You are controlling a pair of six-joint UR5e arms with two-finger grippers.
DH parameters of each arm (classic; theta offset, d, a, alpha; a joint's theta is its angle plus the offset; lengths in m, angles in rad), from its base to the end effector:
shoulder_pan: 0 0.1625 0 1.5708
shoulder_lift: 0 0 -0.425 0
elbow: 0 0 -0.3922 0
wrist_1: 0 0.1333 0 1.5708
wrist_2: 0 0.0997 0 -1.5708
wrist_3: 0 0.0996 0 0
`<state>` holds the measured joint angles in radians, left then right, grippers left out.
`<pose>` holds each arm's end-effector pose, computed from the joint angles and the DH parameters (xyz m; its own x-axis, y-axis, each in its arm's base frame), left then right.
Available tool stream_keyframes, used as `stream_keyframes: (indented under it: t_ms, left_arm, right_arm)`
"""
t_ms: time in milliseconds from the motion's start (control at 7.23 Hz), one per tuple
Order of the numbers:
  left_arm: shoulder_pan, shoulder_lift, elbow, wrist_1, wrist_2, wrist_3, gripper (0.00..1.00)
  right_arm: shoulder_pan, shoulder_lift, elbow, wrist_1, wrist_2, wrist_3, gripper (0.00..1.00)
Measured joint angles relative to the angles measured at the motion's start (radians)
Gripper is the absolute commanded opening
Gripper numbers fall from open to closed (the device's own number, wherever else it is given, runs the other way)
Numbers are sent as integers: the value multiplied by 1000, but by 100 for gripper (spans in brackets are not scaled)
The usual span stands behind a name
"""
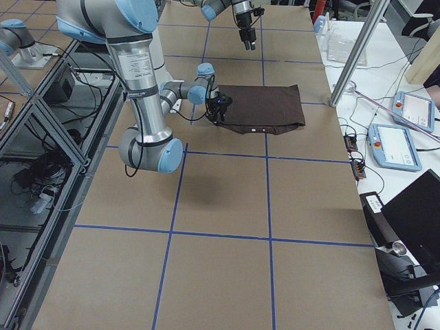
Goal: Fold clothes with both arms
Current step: 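Move the left gripper to the shirt edge nearest the robot beside the right gripper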
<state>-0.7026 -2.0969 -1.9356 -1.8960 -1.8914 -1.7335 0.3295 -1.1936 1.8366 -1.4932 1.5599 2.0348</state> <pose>0.3793 -0.4547 0.1644 0.1987 -0.3697 -0.9076 0.4256 0.8668 -0.2599 -0.5347 -0.3249 0.3315 0.4880 0.6398 0.5937 -0.6136 0.7352 -0.2880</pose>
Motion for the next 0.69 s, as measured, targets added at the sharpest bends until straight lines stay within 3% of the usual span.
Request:
stream_keyframes:
  t_ms: [692]
  left_arm:
    - [1, 0, 5, -2, 0, 0, 71]
  right_arm:
    - [8, 2, 4, -3, 5, -7, 0]
